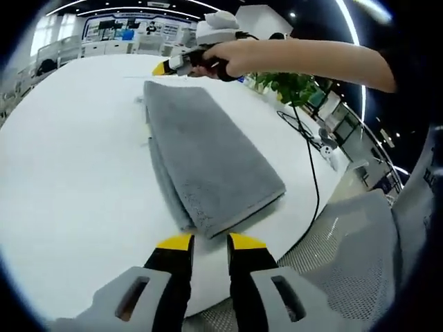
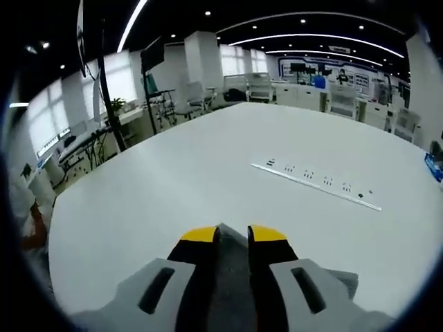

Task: Fold the towel on the table until its edges align and the towel forms a compact rectangular stack.

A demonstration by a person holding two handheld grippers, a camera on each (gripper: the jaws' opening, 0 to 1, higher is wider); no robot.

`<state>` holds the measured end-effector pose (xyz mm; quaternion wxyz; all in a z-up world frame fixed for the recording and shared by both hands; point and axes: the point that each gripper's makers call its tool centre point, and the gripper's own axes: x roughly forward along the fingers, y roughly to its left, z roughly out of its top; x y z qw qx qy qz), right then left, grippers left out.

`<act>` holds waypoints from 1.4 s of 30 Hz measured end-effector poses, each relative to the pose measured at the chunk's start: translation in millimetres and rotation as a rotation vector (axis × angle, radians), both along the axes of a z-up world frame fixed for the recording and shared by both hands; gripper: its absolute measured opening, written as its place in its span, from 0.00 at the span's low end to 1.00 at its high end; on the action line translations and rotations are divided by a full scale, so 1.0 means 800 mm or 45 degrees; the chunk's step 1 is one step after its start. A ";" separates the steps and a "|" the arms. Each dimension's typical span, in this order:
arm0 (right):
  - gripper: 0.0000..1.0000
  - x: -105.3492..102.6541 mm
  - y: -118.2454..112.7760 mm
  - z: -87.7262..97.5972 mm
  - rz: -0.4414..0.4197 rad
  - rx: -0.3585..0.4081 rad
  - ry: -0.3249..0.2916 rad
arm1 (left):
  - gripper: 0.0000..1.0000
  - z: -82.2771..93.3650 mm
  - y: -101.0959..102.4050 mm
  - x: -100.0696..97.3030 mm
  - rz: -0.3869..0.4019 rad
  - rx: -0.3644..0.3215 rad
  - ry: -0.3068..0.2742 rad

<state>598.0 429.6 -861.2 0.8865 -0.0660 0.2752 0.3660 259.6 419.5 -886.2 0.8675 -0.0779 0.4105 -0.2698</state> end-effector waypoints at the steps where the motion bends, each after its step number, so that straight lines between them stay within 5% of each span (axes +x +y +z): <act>1: 0.17 0.000 -0.005 -0.002 0.002 -0.022 0.000 | 0.28 0.000 -0.002 0.001 -0.003 0.009 -0.009; 5: 0.20 0.001 -0.018 -0.001 -0.005 -0.042 -0.003 | 0.40 0.000 0.003 0.009 0.018 0.046 -0.037; 16: 0.26 0.010 -0.074 -0.008 -0.090 -0.073 0.029 | 0.39 -0.003 0.014 0.028 0.101 0.065 -0.033; 33: 0.29 0.021 -0.155 -0.033 -0.258 -0.130 0.039 | 0.29 -0.027 0.012 0.041 0.075 0.138 0.000; 42: 0.23 0.017 -0.172 -0.057 -0.308 -0.071 0.127 | 0.22 -0.026 0.005 0.042 0.003 0.196 -0.003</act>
